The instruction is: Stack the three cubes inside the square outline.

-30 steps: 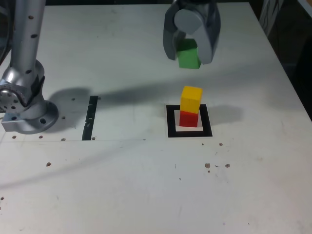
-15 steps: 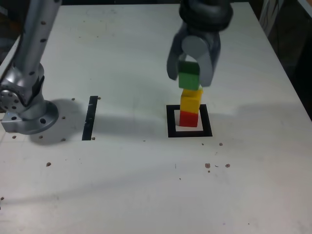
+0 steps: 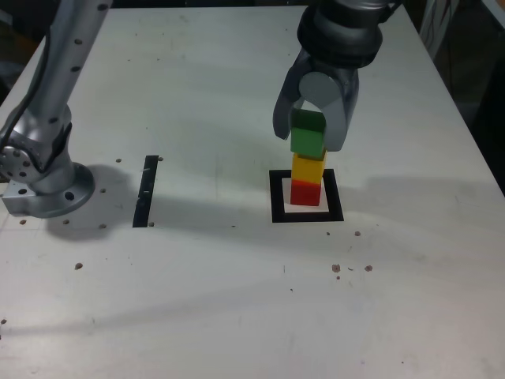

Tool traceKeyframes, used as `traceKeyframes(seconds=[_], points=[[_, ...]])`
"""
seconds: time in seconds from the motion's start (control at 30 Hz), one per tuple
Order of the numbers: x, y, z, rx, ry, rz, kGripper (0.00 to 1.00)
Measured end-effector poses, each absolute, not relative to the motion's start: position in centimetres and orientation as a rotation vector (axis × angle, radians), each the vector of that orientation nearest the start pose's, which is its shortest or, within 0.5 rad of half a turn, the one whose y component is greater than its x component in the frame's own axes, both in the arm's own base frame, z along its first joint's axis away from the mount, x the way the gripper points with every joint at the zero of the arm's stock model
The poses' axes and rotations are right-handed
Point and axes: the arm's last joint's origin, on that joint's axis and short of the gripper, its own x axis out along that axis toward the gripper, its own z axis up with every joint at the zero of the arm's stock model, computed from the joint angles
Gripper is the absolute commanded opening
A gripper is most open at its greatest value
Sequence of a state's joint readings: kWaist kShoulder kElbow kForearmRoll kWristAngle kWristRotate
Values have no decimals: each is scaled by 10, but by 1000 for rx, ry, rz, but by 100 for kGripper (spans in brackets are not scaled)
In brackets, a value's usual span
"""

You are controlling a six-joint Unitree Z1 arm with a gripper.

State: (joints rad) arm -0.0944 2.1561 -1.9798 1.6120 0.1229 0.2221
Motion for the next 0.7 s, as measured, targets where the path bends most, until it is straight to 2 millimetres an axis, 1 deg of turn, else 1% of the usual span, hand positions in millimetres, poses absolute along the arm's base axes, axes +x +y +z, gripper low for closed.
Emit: traceKeyframes(seconds=[0.13,0.37,0.57,0.7], points=[[391,-31,297,353,1778,-177,12],[391,-29,296,348,1779,-173,30],[391,-27,294,344,1787,-170,41],[394,-27,290,340,1798,-175,44]])
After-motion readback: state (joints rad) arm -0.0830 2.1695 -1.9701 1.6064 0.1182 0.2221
